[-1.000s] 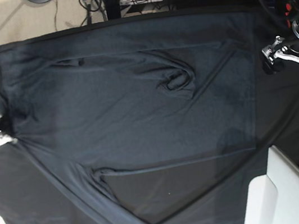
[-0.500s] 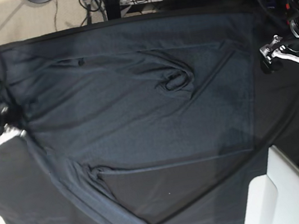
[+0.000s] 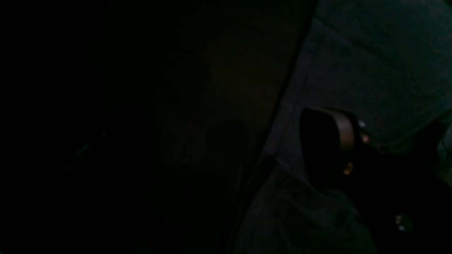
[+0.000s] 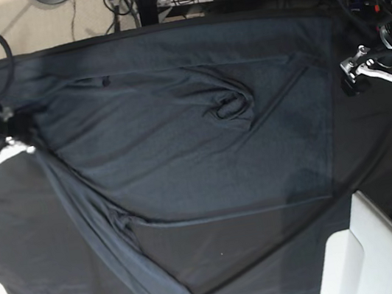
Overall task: Fold the T-shirt properly
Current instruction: 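Lower both grippers to the shirt's side edges near the sleeves, then move the left gripper along the shirt's side edge toward the hem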
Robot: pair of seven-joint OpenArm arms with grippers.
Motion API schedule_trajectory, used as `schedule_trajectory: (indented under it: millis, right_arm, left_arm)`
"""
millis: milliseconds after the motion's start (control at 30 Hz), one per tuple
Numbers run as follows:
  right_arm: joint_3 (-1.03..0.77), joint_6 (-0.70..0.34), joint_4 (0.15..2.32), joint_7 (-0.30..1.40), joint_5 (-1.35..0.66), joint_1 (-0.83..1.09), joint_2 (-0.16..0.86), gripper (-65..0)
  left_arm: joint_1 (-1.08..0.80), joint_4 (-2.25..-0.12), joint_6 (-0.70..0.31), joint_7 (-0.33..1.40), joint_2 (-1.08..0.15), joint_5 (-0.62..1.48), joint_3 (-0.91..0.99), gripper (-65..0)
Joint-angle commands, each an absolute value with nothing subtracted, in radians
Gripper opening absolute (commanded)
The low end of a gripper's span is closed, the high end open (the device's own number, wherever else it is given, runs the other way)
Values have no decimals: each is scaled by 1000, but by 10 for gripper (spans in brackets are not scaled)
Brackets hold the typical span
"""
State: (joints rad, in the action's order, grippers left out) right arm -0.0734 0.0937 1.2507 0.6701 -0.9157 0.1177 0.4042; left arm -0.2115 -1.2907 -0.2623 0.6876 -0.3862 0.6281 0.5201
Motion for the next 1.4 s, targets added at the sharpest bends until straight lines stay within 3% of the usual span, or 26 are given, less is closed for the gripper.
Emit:
schedule_trajectory:
  millis: [0, 67, 133, 200, 300, 367, 467, 733, 1133, 1267, 1367]
  right_arm:
    - [-85, 91, 1273, 674, -917, 117, 418, -642]
    - [-84, 91, 1293, 691, -917, 120, 415, -639]
    - [-88, 91, 1322, 727, -917, 119, 412, -596]
    - [-87, 91, 1368, 739, -917, 119, 412, -500]
    - [-91, 91, 1438, 740, -917, 119, 412, -293]
    - [-91, 91, 1463, 737, -917, 113, 412, -248]
    - [-82, 91, 1454, 740, -915, 56, 410, -279]
    - [8, 82, 1181, 736, -914, -136, 386, -282]
    - [150, 82, 997, 642, -914, -211, 380, -288]
    - [150, 82, 990, 642, -914, -217, 380, -356]
    - [150, 82, 990, 642, -914, -217, 380, -461]
  left_arm:
    - [-206, -1303, -265, 670, -406, 638, 527, 0]
    - [-206, -1303, -265, 670, -406, 638, 527, 0]
    - [-206, -1303, -265, 670, -406, 638, 527, 0]
    - [-206, -1303, -265, 670, -406, 638, 527, 0]
    - [-206, -1303, -265, 670, -406, 638, 527, 0]
    - [-208, -1303, -265, 668, -406, 638, 527, 0]
    - [-217, -1303, -265, 668, -406, 638, 527, 0]
    - [-220, -1303, -265, 667, -404, 638, 527, 0]
    - [-220, -1303, -265, 667, -406, 638, 527, 0]
    - [-220, -1303, -265, 667, -406, 638, 527, 0]
    - [-220, -1303, -265, 667, -406, 638, 527, 0]
